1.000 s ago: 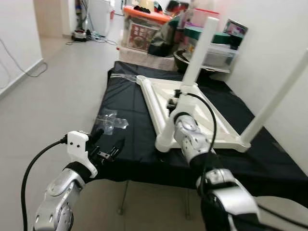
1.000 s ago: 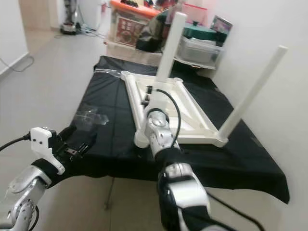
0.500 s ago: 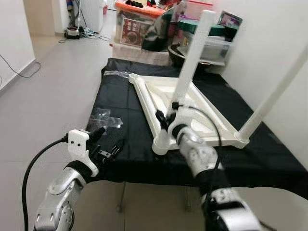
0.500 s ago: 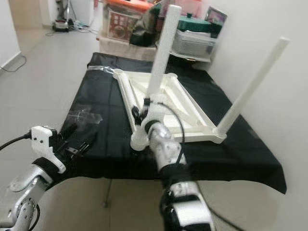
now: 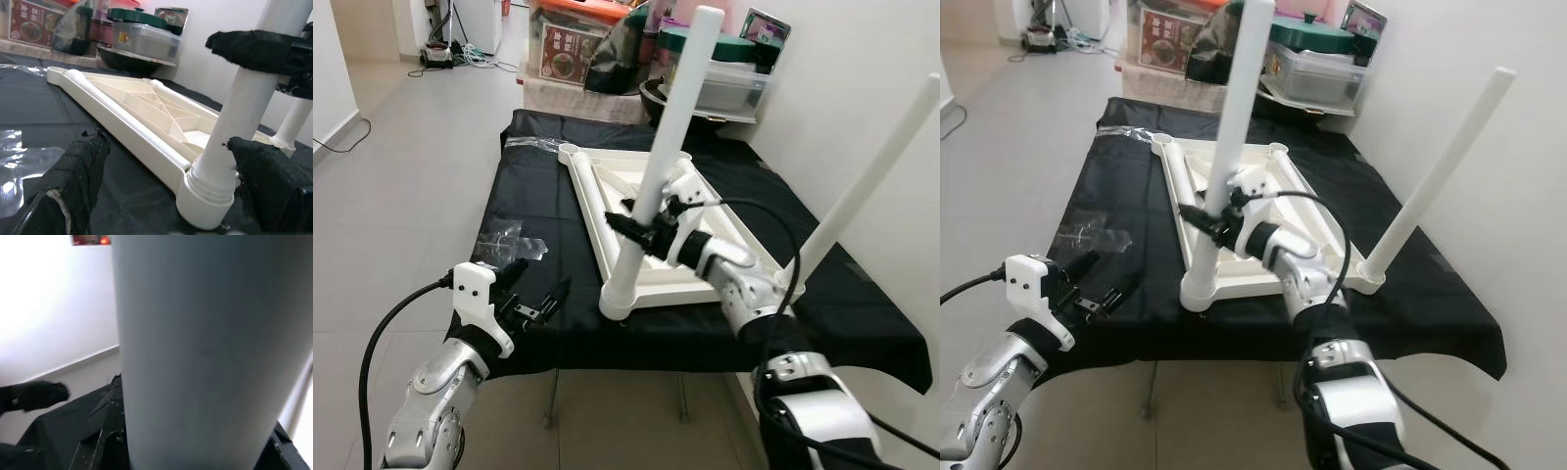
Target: Building children table
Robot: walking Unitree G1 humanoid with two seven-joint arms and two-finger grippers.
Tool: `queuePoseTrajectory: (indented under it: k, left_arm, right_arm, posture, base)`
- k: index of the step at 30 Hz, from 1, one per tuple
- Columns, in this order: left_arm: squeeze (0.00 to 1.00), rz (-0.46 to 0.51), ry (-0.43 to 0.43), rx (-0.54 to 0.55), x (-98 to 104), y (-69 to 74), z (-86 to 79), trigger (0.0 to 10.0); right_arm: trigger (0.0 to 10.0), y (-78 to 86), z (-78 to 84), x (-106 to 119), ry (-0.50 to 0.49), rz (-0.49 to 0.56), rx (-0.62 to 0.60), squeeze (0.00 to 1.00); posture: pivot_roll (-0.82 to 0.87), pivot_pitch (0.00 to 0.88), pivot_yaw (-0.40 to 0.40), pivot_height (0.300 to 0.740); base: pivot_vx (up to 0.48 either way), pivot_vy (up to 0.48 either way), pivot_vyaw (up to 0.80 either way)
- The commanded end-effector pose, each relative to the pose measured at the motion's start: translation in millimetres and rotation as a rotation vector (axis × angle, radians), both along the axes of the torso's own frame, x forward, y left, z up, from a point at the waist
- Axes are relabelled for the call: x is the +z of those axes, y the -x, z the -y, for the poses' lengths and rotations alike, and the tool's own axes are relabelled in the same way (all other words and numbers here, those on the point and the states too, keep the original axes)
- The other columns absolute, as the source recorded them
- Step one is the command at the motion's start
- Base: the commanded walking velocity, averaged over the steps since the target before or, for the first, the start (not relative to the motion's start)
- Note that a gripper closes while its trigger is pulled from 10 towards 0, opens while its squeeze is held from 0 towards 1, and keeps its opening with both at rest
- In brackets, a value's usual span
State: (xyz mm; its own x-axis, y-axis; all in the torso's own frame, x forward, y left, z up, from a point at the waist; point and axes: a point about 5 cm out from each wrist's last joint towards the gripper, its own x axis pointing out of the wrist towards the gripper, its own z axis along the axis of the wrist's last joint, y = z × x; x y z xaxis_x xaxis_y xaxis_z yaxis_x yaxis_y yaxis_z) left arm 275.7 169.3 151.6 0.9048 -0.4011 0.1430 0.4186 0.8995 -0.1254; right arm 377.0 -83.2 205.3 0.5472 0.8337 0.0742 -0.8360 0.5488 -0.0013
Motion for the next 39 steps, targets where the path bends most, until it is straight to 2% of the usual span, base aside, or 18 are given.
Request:
queuePoseTrajectory:
  k: [1,4,5,7,9,11,12,15,16,17,18,21,22,27,28,35,36,39]
  left_arm:
    - [0.0,-0.009,0.003,-0.01,-3,0.6,3.9,10.0]
    - [0.0,-0.008,0.005,-0.009,-3,1.6,4.3,10.0]
    - [0.0,-0.008,0.006,-0.01,-3,2.5,4.5,10.0]
    - [0.0,-0.008,0.006,-0.01,-3,2.5,4.5,10.0]
    - [0.0,-0.008,0.008,-0.012,-3,4.3,5.0,10.0]
    - [0.0,-0.008,0.008,-0.012,-3,4.3,5.0,10.0]
    - [0.0,-0.009,0.009,-0.013,-3,5.0,5.6,10.0]
    - [0.0,-0.009,0.009,-0.013,-3,5.0,5.7,10.0]
    - [0.0,-0.011,0.006,-0.015,-3,4.9,5.5,10.0]
    - [0.0,-0.011,0.006,-0.015,-3,4.9,5.5,10.0]
    - [0.0,-0.014,0.002,-0.02,-3,4.6,5.3,10.0]
    - [0.0,-0.015,0.0,-0.023,-3,4.3,5.2,10.0]
    - [0.0,-0.014,-0.001,-0.024,-3,3.7,5.2,10.0]
    - [0.0,-0.012,0.0,-0.019,-3,2.6,5.3,10.0]
    - [0.0,-0.01,0.001,-0.013,-3,2.3,4.6,10.0]
    - [0.0,-0.011,0.003,0.008,-3,5.8,-0.1,10.0]
    - [0.0,-0.01,0.004,0.01,-2,6.9,-0.6,10.0]
    - [0.0,-0.009,0.004,0.011,-2,7.5,-0.7,10.0]
  right_arm:
    - [0.0,3.5,-11.5,-24,0.094,-0.071,0.03,0.0]
    - [0.0,-9.1,-6.0,-30,0.161,-0.097,-0.2,0.0]
    - [0.0,-19.4,8.8,-35,0.179,-0.153,-0.476,0.0]
    - [0.0,-19.4,8.8,-35,0.179,-0.153,-0.476,0.0]
    - [0.0,-20.6,45.3,-55,0.156,-0.3,-1.01,0.0]
    - [0.0,-20.6,45.3,-55,0.156,-0.3,-1.01,0.0]
    - [0.0,-5.0,45.0,-75,0.126,-0.382,-1.157,0.0]
    - [0.0,1.4,37.9,-80,0.116,-0.397,-1.144,0.0]
    - [5.5,5.9,22.2,-75,0.07,-0.357,-1.057,0.0]
    - [5.5,5.9,22.2,-75,0.07,-0.357,-1.057,0.0]
    - [10.0,7.8,8.2,-65,0.032,-0.29,-0.947,0.0]
    - [10.0,7.4,-0.8,-49,-0.013,-0.19,-0.837,0.0]
    - [10.0,5.3,-5.6,-35,-0.066,-0.126,-0.715,1.0]
    - [10.0,-3.9,-2.8,-16,-0.066,-0.06,-0.564,0.98]
    - [10.0,-3.7,-0.7,-1,-0.161,-0.058,-0.34,0.0]
    - [10.0,12.1,-0.8,-3,-0.058,-0.002,-0.065,0.0]
    - [5.5,12.8,-1.1,-9,-0.048,-0.016,-0.025,0.0]
    - [5.5,12.9,-1.3,-13,-0.046,-0.026,-0.003,0.0]
  posture:
    - [0.21,0.0,-0.235,0.74]
    - [0.21,0.0,-0.234,0.74]
    - [0.21,0.0,-0.234,0.74]
    - [0.21,0.0,-0.234,0.74]
    - [0.2,0.0,-0.23,0.74]
    - [0.2,0.0,-0.23,0.74]
    - [0.2,0.0,-0.225,0.74]
    - [0.2,0.0,-0.225,0.74]
    - [0.19,0.0,-0.21,0.74]
    - [0.19,0.0,-0.21,0.74]
    - [0.19,0.0,-0.205,0.74]
    - [0.19,0.0,-0.203,0.74]
    - [0.19,0.0,-0.206,0.74]
    - [0.19,0.0,-0.211,0.74]
    - [0.19,0.0,-0.214,0.74]
    - [0.21,0.0,-0.227,0.74]
    - [0.21,0.0,-0.227,0.74]
    - [0.21,0.0,-0.227,0.74]
  base:
    - [0.0,0.0,0.0]
    - [0.0,0.0,0.0]
    - [0.0,0.0,0.0]
    - [0.0,0.0,0.0]
    - [0.0,0.0,0.0]
    - [0.0,0.0,0.0]
    - [0.0,0.0,0.0]
    - [0.0,0.0,0.0]
    - [0.0,0.0,0.0]
    - [0.0,0.0,0.0]
    - [0.0,0.0,0.0]
    - [0.0,0.0,0.0]
    - [0.0,0.0,0.0]
    - [0.0,0.0,0.0]
    - [0.0,0.0,0.0]
    - [0.0,0.0,0.0]
    - [0.0,0.0,0.0]
    - [0.0,0.0,0.0]
